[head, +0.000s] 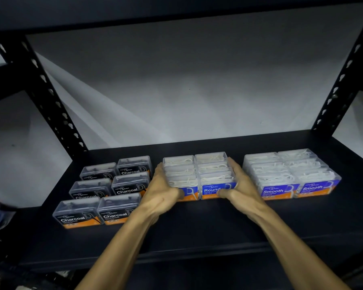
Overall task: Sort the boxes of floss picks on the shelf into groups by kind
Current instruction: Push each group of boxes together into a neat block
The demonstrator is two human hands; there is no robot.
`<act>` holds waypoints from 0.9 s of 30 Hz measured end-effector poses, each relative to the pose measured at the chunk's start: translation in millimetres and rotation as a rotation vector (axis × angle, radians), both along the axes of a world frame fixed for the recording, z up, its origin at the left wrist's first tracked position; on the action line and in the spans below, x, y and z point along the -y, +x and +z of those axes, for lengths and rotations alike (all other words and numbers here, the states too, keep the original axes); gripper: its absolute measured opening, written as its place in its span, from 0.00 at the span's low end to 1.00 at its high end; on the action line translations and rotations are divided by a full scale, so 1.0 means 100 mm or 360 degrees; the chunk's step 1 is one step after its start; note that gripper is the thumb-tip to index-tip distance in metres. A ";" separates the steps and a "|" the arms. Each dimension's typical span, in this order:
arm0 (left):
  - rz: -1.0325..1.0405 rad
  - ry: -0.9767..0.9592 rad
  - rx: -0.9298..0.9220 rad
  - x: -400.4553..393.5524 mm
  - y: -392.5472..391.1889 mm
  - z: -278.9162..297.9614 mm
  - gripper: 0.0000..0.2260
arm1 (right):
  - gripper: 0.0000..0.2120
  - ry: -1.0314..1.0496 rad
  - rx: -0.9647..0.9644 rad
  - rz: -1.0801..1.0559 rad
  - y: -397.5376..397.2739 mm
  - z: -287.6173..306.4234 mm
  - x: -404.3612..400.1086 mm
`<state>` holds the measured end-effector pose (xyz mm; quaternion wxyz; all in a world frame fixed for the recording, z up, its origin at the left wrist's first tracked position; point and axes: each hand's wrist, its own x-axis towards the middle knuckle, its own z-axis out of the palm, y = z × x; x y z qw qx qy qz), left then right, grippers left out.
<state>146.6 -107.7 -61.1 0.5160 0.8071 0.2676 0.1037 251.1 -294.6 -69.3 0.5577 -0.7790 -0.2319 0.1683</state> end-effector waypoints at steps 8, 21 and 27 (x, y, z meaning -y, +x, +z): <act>-0.0067 0.0037 -0.0011 -0.04 0.02 -0.06 0.35 | 0.40 0.0047 -0.0048 0.0018 -0.01 -0.01 0.01; -0.0123 0.0059 0.0042 0.04 0.00 -0.09 0.32 | 0.40 0.0084 -0.0076 0.0002 -0.10 -0.01 0.09; -0.0128 0.0009 0.0037 0.05 -0.05 -0.07 0.35 | 0.36 0.0049 -0.0073 0.0015 -0.11 0.03 0.11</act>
